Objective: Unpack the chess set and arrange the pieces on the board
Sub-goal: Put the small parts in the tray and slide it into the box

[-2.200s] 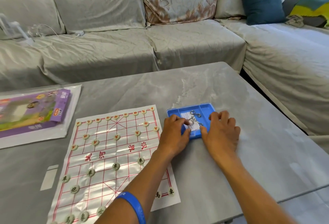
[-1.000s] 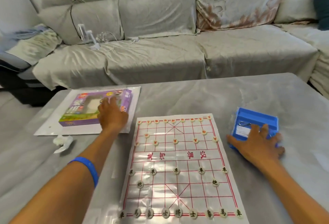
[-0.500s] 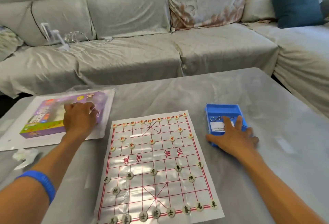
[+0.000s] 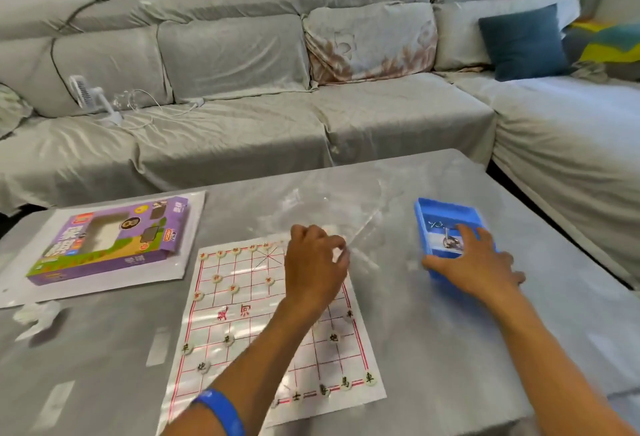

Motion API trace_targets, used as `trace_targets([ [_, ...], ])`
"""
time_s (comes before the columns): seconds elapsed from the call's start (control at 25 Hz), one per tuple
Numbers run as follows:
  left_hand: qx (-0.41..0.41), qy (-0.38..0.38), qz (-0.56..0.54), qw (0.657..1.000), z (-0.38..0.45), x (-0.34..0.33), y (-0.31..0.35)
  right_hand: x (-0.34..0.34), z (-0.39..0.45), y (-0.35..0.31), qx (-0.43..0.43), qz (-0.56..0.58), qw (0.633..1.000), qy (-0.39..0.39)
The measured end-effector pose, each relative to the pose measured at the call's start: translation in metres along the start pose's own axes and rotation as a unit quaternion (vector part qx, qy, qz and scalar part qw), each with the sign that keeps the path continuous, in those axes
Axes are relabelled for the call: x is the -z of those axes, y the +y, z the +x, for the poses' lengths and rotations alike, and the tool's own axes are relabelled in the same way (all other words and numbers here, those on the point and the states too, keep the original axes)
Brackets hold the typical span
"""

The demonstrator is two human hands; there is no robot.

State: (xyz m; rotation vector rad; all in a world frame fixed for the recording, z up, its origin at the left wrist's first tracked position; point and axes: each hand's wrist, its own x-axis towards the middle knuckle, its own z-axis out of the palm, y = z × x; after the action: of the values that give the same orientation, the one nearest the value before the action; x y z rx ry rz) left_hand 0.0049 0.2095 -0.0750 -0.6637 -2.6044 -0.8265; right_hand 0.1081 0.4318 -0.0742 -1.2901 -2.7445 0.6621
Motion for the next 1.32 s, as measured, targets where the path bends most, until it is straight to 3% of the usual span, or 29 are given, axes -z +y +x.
trace_targets([
  [0.16,-0.076,-0.052,-0.013,0.996,-0.037,-0.042,0.066,0.028,-0.009,0.052,-0.018,0.059,0.998,0.030],
  [0.4,-0.174,-0.110,0.009,0.979,-0.079,-0.080,0.118,0.038,-0.008,0.084,0.008,0.012,0.999,0.050],
  [0.6,-0.193,-0.179,-0.055,0.963,-0.091,-0.083,0.100,0.025,-0.002,0.064,0.096,-0.024,0.995,0.009],
  [0.88,-0.264,-0.217,-0.092,0.935,-0.089,-0.063,0.068,-0.009,0.013,0.022,0.258,-0.128,0.955,-0.074],
  [1.16,-0.265,-0.248,-0.116,0.925,-0.085,-0.051,0.058,-0.024,0.027,0.014,0.300,-0.079,0.945,-0.104],
  [1.24,-0.220,-0.201,-0.123,0.947,-0.082,-0.050,0.054,-0.025,0.030,0.018,0.294,-0.061,0.948,-0.105],
  [1.32,-0.120,-0.162,-0.106,0.974,-0.078,-0.048,0.050,-0.024,0.030,0.023,0.287,-0.040,0.952,-0.100],
])
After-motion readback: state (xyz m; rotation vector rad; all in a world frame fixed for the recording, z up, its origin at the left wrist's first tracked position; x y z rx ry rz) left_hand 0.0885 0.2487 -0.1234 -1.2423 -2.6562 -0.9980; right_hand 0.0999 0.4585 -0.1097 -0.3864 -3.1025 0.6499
